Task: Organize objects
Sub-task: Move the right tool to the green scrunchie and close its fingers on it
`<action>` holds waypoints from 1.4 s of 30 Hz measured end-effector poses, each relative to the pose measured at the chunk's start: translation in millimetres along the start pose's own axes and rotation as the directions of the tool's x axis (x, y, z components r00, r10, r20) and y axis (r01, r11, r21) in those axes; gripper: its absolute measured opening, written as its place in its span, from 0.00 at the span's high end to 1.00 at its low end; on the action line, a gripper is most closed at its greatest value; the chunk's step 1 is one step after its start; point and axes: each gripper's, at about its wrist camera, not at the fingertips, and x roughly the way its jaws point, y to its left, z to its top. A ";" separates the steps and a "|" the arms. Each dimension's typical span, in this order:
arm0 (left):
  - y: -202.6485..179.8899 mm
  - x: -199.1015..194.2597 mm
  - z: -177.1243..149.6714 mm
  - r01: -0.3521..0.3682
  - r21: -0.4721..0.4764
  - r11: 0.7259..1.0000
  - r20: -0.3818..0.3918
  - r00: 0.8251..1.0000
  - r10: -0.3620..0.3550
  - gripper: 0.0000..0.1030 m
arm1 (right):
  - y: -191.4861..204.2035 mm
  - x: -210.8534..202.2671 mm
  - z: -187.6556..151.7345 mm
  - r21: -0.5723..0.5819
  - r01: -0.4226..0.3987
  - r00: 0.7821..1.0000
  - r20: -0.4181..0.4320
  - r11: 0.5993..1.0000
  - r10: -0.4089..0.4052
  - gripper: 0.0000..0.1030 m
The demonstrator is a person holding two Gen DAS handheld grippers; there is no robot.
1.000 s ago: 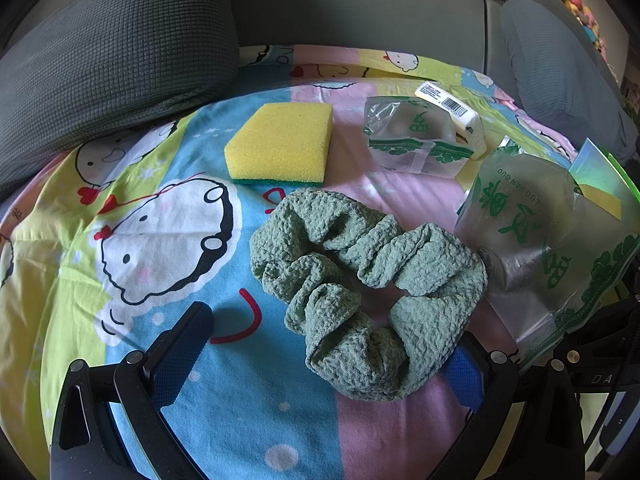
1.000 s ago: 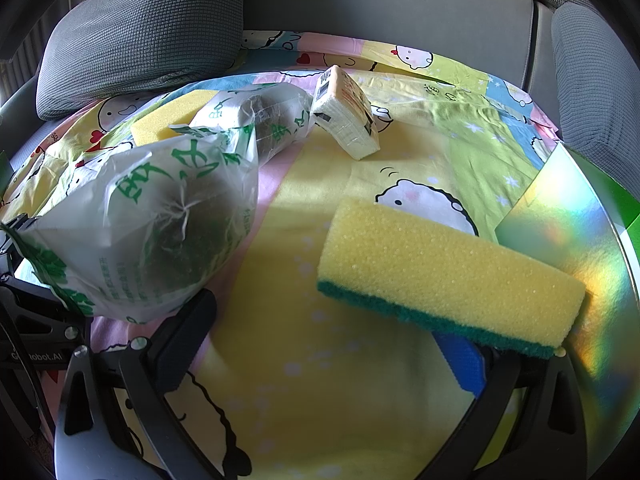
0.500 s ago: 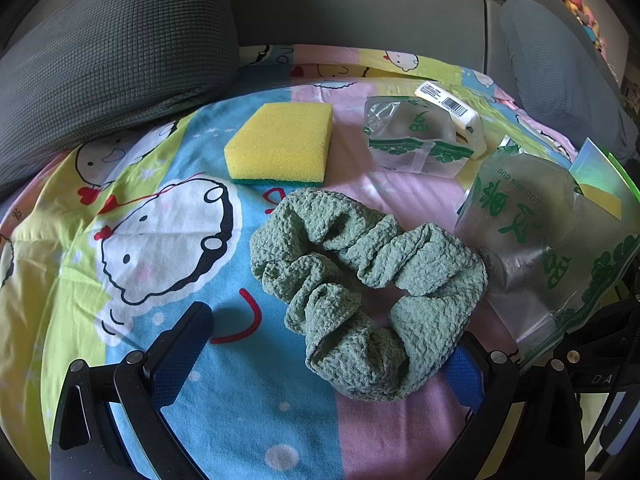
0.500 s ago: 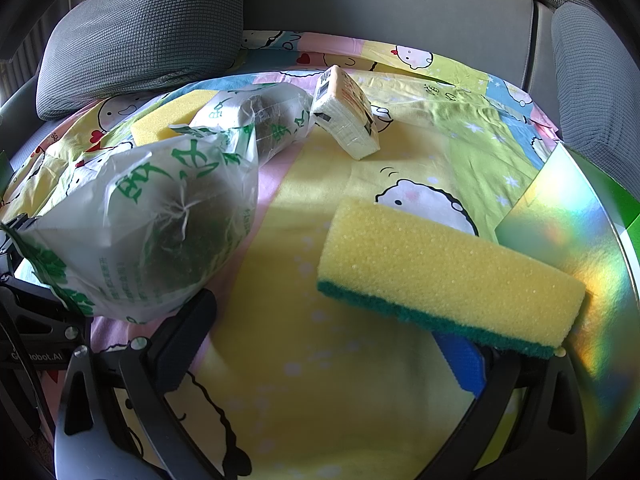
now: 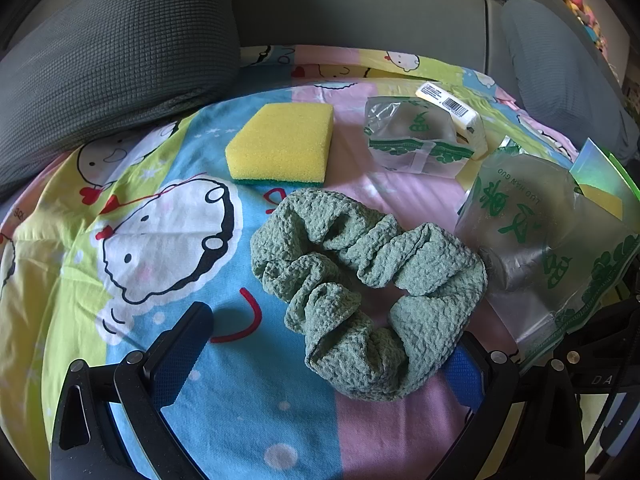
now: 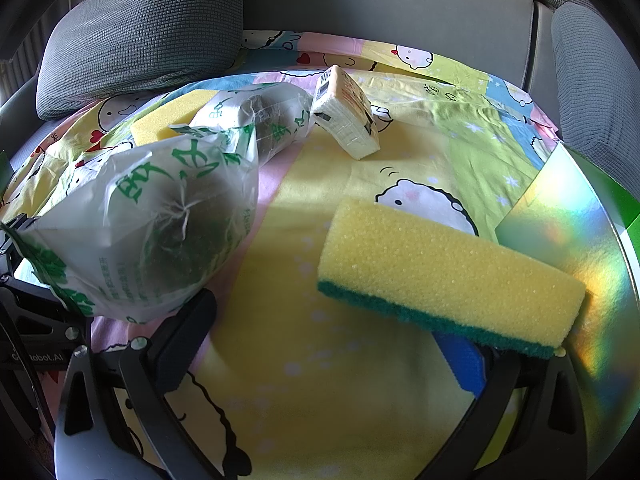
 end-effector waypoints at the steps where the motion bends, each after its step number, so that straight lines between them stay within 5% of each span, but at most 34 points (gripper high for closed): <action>1: -0.5 0.0 0.1 0.001 -0.001 1.000 0.000 1.000 -0.001 0.00 | 0.0 0.0 -0.1 0.000 0.000 1.000 0.000 1.000 0.000 0.01; 16: -3.4 -7.1 10.3 -0.023 0.010 1.000 -0.067 0.997 0.024 0.00 | -4.2 0.8 1.8 0.044 0.037 0.998 -0.046 0.998 -0.035 0.01; 21: 9.3 -46.0 10.9 0.044 -0.039 0.998 0.061 0.997 -0.041 0.00 | -0.6 -8.3 4.0 0.121 0.095 0.990 -0.120 0.988 -0.080 0.07; 32: 41.5 -76.8 22.0 0.207 -0.215 0.954 0.151 0.973 -0.177 0.00 | 9.3 -102.3 37.2 0.314 -0.040 0.993 0.121 0.948 0.002 0.07; 37: 50.3 -72.9 20.8 0.259 -0.300 0.918 0.131 0.964 -0.229 0.00 | 18.4 -109.8 58.6 0.376 -0.099 0.989 0.143 0.921 0.048 0.09; 42: 48.8 -59.3 16.8 0.240 -0.316 0.918 0.062 0.971 -0.233 0.00 | 26.1 -100.7 61.9 0.414 -0.158 0.984 0.141 0.896 0.108 0.20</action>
